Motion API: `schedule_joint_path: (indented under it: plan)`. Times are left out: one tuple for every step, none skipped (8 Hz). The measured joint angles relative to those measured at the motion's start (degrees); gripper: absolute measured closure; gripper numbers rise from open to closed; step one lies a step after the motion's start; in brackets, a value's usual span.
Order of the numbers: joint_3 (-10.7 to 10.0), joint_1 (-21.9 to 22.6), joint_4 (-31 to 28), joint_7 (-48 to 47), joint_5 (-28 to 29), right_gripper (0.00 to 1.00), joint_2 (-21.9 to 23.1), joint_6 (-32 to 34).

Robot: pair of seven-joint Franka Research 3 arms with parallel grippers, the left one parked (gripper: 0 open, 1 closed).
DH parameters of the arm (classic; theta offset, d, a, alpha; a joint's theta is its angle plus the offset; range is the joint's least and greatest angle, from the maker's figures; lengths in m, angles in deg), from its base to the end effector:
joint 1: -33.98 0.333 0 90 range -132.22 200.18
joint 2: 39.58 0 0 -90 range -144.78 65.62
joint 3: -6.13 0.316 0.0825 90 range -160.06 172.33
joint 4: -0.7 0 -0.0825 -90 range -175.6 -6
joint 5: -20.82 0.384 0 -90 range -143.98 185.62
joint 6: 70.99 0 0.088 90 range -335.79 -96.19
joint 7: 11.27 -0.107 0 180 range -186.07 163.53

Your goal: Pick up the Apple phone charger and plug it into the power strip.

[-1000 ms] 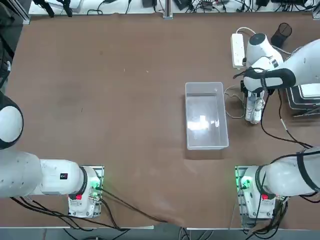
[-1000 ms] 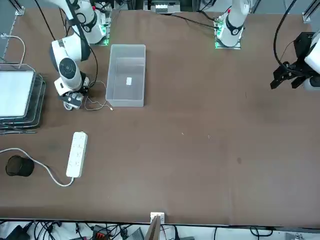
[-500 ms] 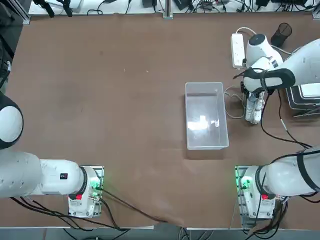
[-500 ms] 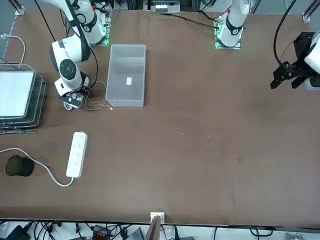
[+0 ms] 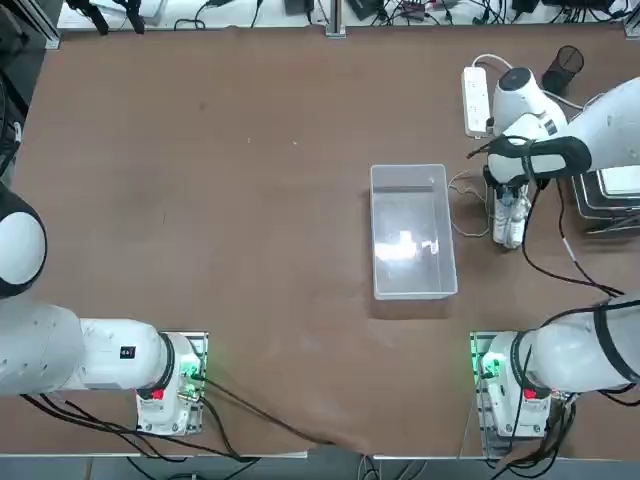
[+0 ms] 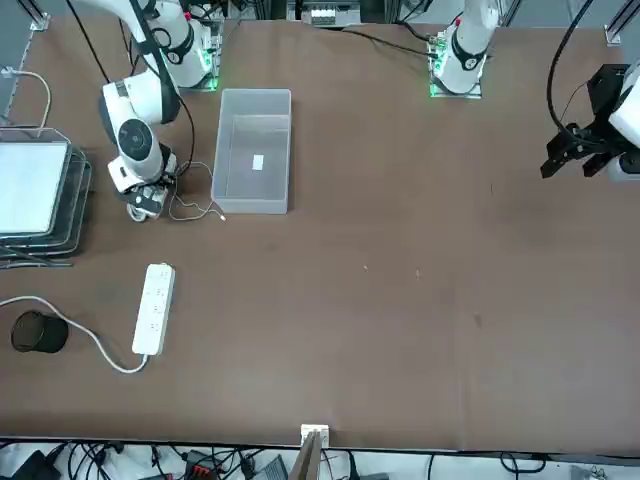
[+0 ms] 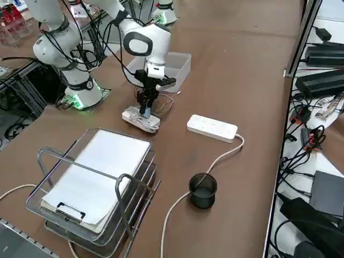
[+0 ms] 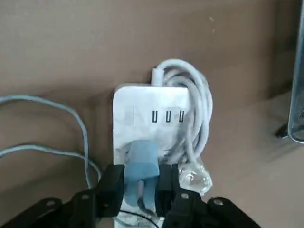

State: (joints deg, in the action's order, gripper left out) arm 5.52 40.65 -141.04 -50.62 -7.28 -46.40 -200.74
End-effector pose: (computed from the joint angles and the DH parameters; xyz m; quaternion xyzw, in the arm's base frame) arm 0.4404 0.0343 0.2243 0.9694 -0.0982 -0.0848 0.2083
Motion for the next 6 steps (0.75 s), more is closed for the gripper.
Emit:
schedule_joint_path:
  plan:
    - [0.00,0.00,0.04,0.07,0.00,0.63,0.04,0.45]
    - [0.00,0.00,0.08,0.15,0.00,0.63,0.18,0.67]
    - [0.00,0.00,0.18,0.21,0.00,0.63,0.54,0.89]
    - [0.01,0.00,0.33,0.22,0.00,0.63,0.89,1.04]
    - [0.01,0.00,0.61,0.24,0.00,0.63,1.20,1.17]
    - [0.03,0.00,0.95,0.28,0.00,0.63,1.52,1.31]
